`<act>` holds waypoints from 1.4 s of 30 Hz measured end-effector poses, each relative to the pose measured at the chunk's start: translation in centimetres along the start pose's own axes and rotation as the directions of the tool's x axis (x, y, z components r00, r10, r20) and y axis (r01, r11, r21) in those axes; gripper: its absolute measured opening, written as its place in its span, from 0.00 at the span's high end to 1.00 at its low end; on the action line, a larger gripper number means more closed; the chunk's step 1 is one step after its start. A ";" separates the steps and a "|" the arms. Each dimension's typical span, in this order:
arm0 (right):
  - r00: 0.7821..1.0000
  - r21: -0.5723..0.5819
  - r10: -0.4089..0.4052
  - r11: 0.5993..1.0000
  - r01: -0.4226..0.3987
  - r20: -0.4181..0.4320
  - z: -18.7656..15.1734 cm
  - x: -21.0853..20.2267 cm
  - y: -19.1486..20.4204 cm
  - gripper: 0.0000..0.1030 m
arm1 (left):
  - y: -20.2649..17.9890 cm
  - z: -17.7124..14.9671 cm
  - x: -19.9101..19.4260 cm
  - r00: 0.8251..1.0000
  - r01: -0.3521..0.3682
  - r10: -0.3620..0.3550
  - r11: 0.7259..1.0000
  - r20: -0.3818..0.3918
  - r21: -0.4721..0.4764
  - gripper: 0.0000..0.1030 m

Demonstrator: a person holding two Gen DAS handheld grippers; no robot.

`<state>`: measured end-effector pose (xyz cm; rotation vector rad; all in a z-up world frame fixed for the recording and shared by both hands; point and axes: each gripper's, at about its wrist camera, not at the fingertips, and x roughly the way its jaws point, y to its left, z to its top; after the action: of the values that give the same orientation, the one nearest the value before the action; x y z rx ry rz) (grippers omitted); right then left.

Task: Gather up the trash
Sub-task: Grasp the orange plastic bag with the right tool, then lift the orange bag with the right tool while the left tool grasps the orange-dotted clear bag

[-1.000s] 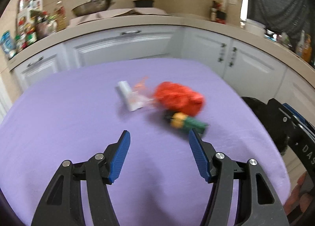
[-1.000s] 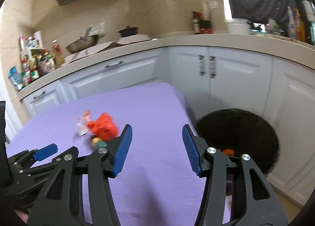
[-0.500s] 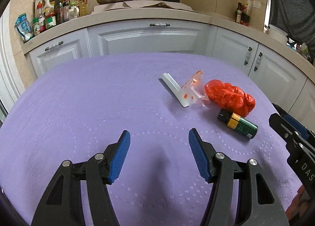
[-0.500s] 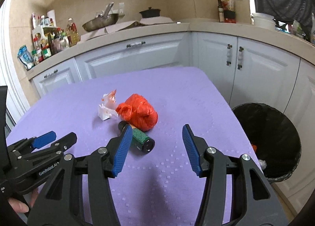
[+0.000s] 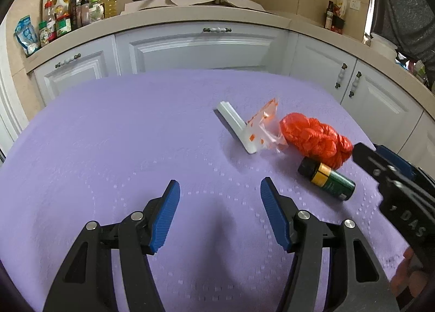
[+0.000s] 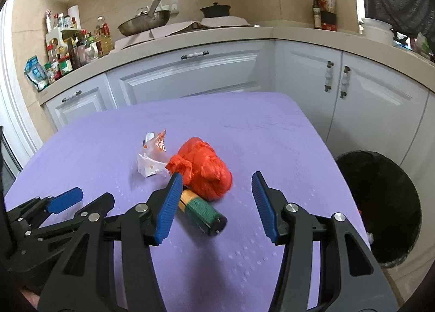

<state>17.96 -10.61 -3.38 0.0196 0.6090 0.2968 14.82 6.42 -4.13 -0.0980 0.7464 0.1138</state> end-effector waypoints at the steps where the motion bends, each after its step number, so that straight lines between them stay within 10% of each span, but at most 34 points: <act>1: 1.000 -0.004 0.002 1.000 -0.002 -0.006 0.2 0.5 0.2 0.50 | 0.0 0.2 0.2 1.000 0.001 -0.001 1.000 -0.001 0.001 0.39; 17: 0.987 -0.009 0.058 0.998 -0.060 -0.149 1.4 5.2 0.6 0.60 | -0.5 1.4 1.8 1.000 0.016 -0.016 1.000 -0.022 0.002 0.39; 42: 0.998 0.084 0.006 0.997 0.000 -0.069 1.9 3.1 -6.3 0.65 | -5.7 4.7 4.9 1.000 0.010 -0.011 0.995 0.015 0.096 0.39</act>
<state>23.13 -15.67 -4.23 0.0908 0.6900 0.2753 22.34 1.68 -3.75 -0.0098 0.7348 0.0688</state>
